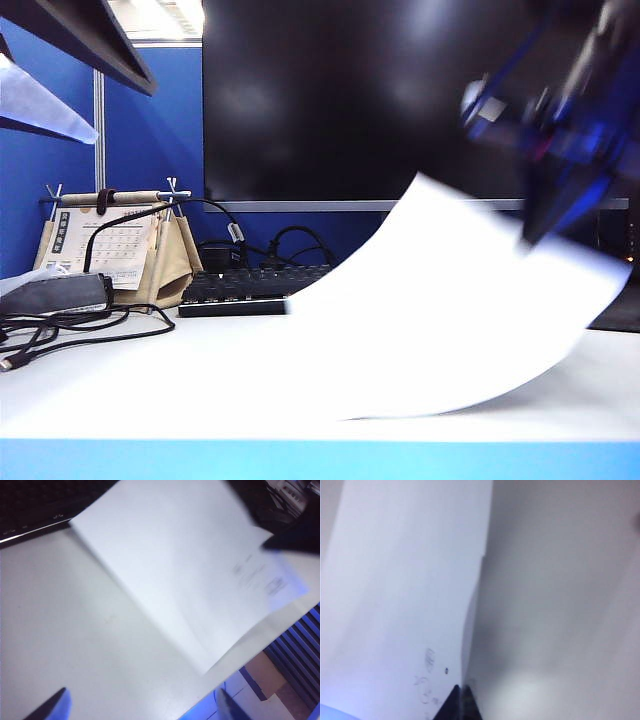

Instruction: Put a wrinkled paper upside down.

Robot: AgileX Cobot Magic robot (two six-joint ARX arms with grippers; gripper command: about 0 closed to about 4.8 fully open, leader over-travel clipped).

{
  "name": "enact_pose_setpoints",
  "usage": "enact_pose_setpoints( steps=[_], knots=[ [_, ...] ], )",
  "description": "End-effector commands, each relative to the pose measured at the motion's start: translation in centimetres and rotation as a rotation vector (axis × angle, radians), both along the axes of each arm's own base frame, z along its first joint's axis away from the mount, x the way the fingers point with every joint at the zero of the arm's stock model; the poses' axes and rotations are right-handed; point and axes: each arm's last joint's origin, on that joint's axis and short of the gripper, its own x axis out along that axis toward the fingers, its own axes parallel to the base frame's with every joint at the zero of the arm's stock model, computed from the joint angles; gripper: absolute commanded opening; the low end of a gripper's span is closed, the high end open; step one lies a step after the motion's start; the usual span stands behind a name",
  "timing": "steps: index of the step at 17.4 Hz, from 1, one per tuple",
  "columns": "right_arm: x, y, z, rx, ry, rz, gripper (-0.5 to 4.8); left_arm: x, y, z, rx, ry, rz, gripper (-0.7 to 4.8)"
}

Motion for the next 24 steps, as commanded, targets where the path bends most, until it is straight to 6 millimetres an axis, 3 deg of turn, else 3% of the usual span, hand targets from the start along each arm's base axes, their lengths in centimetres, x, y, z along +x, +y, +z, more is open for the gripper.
enact_pose_setpoints(
  steps=[1, 4, 5, 9, 12, 15, 20, 24],
  knots=[
    [-0.6, -0.8, 4.8, -0.167, -0.112, -0.013, -0.08, 0.0, 0.0, 0.3, -0.017, -0.023, -0.003, 3.82],
    [-0.6, -0.7, 9.0, -0.182, -0.199, -0.008, -0.08, 0.1, -0.1, 0.4, -0.020, -0.027, -0.006, 3.82],
    [-0.8, -0.5, 9.5, -0.202, -0.216, -0.001, -0.08, 0.0, -0.1, 0.4, -0.021, -0.027, -0.007, 3.82],
    [-1.7, 1.0, 9.7, -0.246, -0.219, 0.067, -0.08, 0.0, -0.1, 0.4, -0.026, -0.024, -0.017, 3.82],
    [-3.3, 3.6, 9.0, -0.240, -0.196, 0.182, -0.08, 0.0, -0.1, 0.4, -0.027, -0.026, -0.017, 3.82],
    [-4.7, 6.8, 6.3, -0.251, -0.130, 0.305, -0.08, 0.1, -0.1, 0.5, -0.031, -0.032, -0.016, 3.82],
    [-4.3, 10.4, -2.7, -0.197, 0.065, 0.378, -0.08, -0.2, 0.0, 0.3, -0.030, -0.004, -0.034, 3.82],
    [-3.0, 11.7, -4.7, -0.084, 0.083, 0.397, -0.08, -0.4, 0.1, 0.2, -0.020, 0.016, -0.037, 3.82]
  ],
)
